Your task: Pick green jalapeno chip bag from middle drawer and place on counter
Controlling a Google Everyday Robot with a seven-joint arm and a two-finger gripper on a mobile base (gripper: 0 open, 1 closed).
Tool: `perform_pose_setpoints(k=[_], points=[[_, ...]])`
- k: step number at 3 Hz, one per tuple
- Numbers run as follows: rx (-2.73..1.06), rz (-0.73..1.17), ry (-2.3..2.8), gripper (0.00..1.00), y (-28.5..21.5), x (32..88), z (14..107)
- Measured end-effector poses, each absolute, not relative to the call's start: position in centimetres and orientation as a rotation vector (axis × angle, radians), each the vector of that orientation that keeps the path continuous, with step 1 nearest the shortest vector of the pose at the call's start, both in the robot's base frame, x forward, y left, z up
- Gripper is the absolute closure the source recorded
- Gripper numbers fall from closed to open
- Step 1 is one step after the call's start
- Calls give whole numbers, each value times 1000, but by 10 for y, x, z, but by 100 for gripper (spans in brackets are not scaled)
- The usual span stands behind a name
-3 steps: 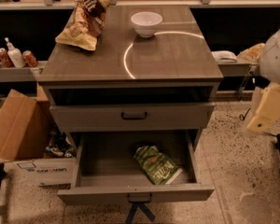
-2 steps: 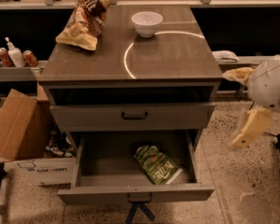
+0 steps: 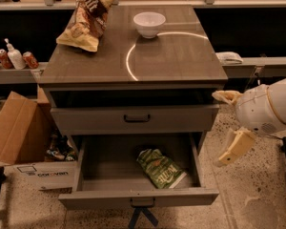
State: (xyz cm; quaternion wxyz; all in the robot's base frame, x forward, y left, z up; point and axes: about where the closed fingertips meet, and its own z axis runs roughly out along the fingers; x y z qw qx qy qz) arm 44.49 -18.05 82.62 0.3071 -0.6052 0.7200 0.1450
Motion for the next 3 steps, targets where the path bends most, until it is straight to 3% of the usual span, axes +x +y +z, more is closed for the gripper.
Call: perform_pose_setpoints(k=[3], points=[[-1532,517,2010,0,-158,441,745]])
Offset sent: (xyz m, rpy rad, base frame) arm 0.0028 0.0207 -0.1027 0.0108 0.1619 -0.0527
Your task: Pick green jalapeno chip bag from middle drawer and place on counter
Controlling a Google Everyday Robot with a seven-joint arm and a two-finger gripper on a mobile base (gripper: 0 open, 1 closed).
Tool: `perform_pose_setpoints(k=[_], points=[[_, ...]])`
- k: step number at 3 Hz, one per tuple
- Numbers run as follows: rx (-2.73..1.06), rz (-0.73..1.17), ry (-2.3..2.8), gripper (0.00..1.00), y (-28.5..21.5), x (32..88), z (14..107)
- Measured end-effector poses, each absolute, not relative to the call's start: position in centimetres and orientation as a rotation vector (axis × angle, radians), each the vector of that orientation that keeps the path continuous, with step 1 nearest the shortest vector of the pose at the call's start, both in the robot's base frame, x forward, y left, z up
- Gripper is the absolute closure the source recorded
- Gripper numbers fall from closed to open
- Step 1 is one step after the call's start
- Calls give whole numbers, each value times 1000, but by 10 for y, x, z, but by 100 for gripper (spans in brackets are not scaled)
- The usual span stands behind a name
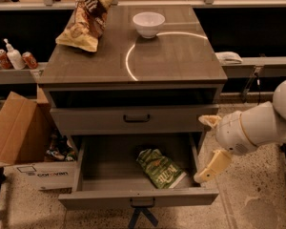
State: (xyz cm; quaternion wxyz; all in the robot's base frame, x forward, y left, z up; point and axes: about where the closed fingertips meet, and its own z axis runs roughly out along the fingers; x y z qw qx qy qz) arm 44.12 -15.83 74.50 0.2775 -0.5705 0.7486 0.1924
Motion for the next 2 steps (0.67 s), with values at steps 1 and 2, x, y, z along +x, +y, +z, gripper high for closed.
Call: perform_pose_setpoints(k=[1,2], points=[[-1478,593,2037,0,-141,435,714],[-1478,594,2036,0,-141,435,712]])
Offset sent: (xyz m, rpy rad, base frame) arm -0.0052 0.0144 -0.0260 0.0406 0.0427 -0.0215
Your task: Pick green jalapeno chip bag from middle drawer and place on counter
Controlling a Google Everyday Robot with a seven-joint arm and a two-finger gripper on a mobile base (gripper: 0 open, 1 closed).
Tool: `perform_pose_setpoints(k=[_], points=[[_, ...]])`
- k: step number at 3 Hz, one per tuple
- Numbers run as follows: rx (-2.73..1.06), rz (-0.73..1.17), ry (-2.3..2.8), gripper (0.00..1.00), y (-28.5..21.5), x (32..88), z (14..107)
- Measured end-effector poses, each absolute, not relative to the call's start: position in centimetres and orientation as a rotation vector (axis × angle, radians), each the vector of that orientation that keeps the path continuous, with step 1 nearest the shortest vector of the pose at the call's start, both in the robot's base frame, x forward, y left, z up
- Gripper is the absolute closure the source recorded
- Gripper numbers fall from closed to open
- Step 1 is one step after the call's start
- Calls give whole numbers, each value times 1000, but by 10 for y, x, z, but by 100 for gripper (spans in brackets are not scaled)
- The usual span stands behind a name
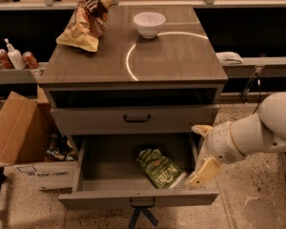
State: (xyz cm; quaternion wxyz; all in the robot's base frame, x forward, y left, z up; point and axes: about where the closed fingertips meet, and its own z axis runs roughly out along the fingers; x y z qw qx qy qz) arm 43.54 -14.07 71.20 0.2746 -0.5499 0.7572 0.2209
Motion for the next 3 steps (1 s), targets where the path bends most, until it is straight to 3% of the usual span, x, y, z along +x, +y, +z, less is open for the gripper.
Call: perform_pose_setpoints(k=[3], points=[[-1452,706,2006,0,-114,455,609]])
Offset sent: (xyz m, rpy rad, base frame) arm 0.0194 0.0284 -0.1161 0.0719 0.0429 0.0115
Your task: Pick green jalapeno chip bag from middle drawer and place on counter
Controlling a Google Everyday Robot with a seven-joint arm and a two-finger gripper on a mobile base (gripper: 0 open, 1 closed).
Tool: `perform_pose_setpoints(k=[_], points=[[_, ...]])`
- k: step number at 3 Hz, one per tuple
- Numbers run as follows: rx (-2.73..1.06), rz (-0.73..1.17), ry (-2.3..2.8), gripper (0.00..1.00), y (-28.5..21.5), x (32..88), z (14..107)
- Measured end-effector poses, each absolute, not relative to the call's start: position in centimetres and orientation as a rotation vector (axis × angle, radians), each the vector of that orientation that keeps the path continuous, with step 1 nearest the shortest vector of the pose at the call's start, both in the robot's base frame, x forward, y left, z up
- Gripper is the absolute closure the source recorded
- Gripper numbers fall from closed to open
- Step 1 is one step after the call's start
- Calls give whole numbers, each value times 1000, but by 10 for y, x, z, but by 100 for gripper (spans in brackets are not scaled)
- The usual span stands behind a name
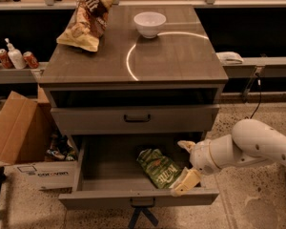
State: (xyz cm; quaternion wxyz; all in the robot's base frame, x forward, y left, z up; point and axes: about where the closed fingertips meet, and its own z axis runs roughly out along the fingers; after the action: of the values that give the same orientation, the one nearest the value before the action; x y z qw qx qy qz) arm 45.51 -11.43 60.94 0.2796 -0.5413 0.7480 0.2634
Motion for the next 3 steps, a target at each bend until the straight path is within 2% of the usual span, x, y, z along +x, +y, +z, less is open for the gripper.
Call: perform_pose_setpoints(k=[1,3], points=[[-1433,782,2001,0,-104,466,572],[-1410,801,2010,0,-101,475,549]])
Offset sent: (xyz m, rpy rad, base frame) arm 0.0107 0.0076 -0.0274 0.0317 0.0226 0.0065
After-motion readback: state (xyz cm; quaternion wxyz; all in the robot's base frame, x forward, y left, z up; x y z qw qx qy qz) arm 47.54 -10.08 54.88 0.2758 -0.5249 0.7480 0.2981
